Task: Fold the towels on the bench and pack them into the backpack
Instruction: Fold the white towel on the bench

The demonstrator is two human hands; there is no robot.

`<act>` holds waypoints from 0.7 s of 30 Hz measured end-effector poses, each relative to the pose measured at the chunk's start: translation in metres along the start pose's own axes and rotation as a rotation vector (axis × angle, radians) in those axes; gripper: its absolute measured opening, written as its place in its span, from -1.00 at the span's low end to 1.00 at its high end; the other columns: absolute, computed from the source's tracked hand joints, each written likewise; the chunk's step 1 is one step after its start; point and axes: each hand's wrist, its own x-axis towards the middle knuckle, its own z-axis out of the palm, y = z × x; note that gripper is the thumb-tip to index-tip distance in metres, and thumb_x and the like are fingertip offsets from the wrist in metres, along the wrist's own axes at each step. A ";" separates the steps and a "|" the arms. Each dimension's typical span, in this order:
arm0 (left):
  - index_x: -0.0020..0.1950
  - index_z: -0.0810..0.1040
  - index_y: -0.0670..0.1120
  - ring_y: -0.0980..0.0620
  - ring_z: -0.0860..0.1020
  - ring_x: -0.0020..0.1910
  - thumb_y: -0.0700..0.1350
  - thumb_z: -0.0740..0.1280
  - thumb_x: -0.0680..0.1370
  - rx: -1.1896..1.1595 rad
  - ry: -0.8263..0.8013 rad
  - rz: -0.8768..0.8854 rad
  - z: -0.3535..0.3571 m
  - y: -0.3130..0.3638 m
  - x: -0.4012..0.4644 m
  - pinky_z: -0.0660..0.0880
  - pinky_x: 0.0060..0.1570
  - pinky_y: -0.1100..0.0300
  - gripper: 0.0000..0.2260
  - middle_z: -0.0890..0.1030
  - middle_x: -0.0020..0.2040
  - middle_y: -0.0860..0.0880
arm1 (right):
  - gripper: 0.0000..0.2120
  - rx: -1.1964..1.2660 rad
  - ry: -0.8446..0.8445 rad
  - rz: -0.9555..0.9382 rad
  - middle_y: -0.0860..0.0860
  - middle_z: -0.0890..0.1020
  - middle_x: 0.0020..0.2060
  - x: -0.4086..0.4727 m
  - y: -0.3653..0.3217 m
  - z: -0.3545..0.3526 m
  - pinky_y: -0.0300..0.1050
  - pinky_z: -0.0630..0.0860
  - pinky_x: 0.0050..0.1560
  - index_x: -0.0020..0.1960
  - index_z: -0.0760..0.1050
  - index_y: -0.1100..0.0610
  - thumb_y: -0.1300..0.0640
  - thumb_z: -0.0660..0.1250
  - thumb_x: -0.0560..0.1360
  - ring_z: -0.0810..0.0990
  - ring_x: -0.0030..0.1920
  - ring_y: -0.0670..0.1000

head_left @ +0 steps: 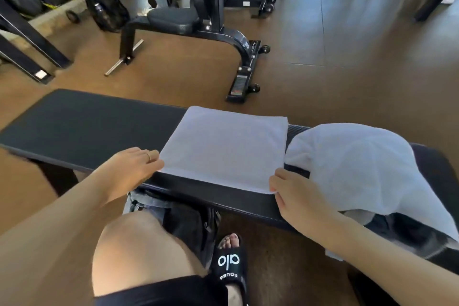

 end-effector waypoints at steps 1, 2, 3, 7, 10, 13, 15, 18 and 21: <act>-0.11 0.39 0.02 0.00 0.43 -0.38 -0.31 0.61 0.21 -0.003 -0.019 0.005 0.001 -0.001 -0.004 0.38 -0.29 0.17 -0.51 0.43 -0.21 0.05 | -0.90 -0.004 -0.016 0.003 -0.02 0.47 -0.03 -0.001 -0.002 0.000 -0.05 0.56 -0.10 0.03 0.45 0.07 0.21 0.18 0.62 0.50 -0.11 0.00; -0.10 0.41 0.02 0.02 0.44 -0.37 -0.29 0.62 0.22 -0.010 -0.035 0.012 0.001 -0.001 -0.008 0.41 -0.28 0.18 -0.52 0.45 -0.20 0.06 | -0.91 -0.001 -0.032 0.003 -0.03 0.46 -0.04 -0.002 -0.003 -0.001 -0.05 0.56 -0.09 0.04 0.45 0.06 0.20 0.18 0.62 0.50 -0.13 -0.02; -0.09 0.43 0.01 0.03 0.45 -0.36 -0.26 0.63 0.23 -0.025 -0.048 0.016 0.001 -0.001 -0.012 0.44 -0.27 0.18 -0.54 0.46 -0.20 0.06 | -0.91 0.000 -0.049 -0.001 -0.04 0.45 -0.04 -0.004 -0.005 -0.001 -0.07 0.56 -0.09 0.04 0.45 0.06 0.19 0.19 0.62 0.49 -0.15 -0.03; -0.12 0.45 0.04 0.08 0.37 -0.38 -0.18 0.60 0.34 -0.036 -0.075 0.037 0.000 -0.001 -0.015 0.46 -0.28 0.21 -0.65 0.44 -0.22 0.10 | -0.91 -0.008 -0.090 -0.024 -0.05 0.46 -0.03 -0.009 -0.010 0.000 -0.13 0.58 -0.05 0.09 0.46 0.04 0.17 0.21 0.63 0.52 -0.15 -0.04; -0.17 0.41 0.04 0.09 0.22 -0.39 -0.15 0.55 0.41 -0.022 -0.050 0.068 -0.005 0.000 -0.017 0.43 -0.32 0.20 -0.70 0.38 -0.26 0.11 | -0.91 -0.008 -0.112 -0.035 -0.04 0.46 -0.03 -0.011 -0.013 0.001 -0.10 0.60 -0.03 0.09 0.47 0.06 0.15 0.20 0.63 0.54 -0.14 -0.01; -0.21 0.47 0.04 0.10 0.18 -0.41 -0.14 0.61 0.33 -0.029 -0.065 0.101 -0.015 0.006 -0.019 0.43 -0.36 0.22 -0.69 0.41 -0.28 0.11 | -0.91 0.000 -0.123 -0.040 -0.03 0.47 -0.04 -0.016 -0.015 0.004 -0.08 0.61 -0.03 0.07 0.48 0.06 0.14 0.20 0.63 0.57 -0.14 0.02; -0.22 0.50 0.04 0.11 0.16 -0.41 -0.14 0.64 0.27 -0.009 -0.069 0.115 -0.017 0.010 -0.019 0.43 -0.38 0.23 -0.67 0.43 -0.29 0.11 | -0.91 0.000 -0.125 -0.044 -0.02 0.46 -0.05 -0.019 -0.017 0.005 -0.07 0.61 -0.05 0.07 0.48 0.07 0.15 0.21 0.62 0.57 -0.16 0.02; -0.17 0.50 0.04 0.11 0.21 -0.40 -0.12 0.63 0.29 0.034 -0.085 0.108 -0.013 0.008 -0.017 0.45 -0.35 0.22 -0.67 0.43 -0.27 0.11 | -0.91 -0.008 -0.135 -0.056 -0.02 0.44 -0.05 -0.021 -0.020 0.003 -0.10 0.61 -0.07 0.11 0.46 0.07 0.16 0.21 0.63 0.56 -0.18 0.00; 0.06 0.46 0.06 0.09 0.48 -0.23 0.01 0.48 0.48 0.077 -0.245 0.092 -0.017 0.013 -0.014 0.48 -0.15 0.18 -0.74 0.49 -0.07 0.11 | -0.90 -0.007 -0.136 -0.067 -0.03 0.43 -0.04 -0.021 -0.020 0.004 -0.11 0.61 -0.07 0.12 0.46 0.06 0.15 0.21 0.62 0.56 -0.18 -0.01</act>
